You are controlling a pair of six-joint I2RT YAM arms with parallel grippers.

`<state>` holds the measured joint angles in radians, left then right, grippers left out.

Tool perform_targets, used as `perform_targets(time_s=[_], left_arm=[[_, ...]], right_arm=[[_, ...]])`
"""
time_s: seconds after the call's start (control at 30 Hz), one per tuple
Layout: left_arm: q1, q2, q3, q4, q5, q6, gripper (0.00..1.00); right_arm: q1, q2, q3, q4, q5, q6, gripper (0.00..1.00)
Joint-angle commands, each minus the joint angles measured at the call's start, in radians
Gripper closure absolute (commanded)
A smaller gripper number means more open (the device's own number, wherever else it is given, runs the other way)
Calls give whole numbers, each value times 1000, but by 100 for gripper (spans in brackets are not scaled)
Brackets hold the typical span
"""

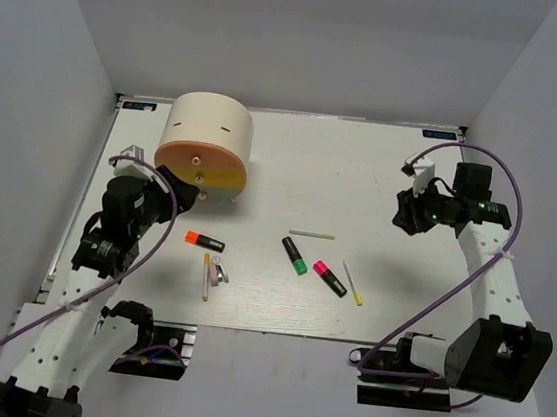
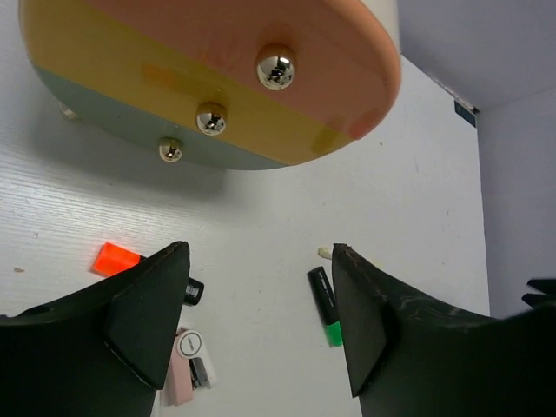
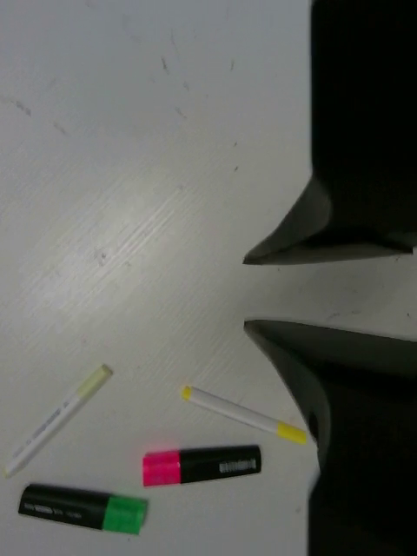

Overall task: Sort the stationery into containers
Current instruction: Open the drawer in the storage box.

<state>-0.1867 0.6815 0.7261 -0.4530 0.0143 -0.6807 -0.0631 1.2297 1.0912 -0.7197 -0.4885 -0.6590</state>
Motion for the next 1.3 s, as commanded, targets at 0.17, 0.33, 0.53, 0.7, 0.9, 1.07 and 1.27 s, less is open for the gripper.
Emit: perform_targets(time_s=[0.17,0.33,0.53,0.7,0.9,1.07,1.27], left_arm=[[4,194,59,112,52,-23,20],[13,233,16,233,42,-57,22],[64,245,-33,356,87,-140,26],[134,268,-42,414,108,-171,26],[184,331,-63,526,199,-220,29],[211,362,-74,585,265,-229,33],[231,362,-125,694,331,-247,37]], right_arm=[[3,142,55,-116,-218,19,81],[5,160,90,-80,-277,38,50],[3,166,88,-40,-288,50,50],[0,177,81,-20,-282,47,50],[2,180,72,-1,-272,52,50],[0,198,76,3,-269,58,50],[2,209,81,6,-266,59,50]])
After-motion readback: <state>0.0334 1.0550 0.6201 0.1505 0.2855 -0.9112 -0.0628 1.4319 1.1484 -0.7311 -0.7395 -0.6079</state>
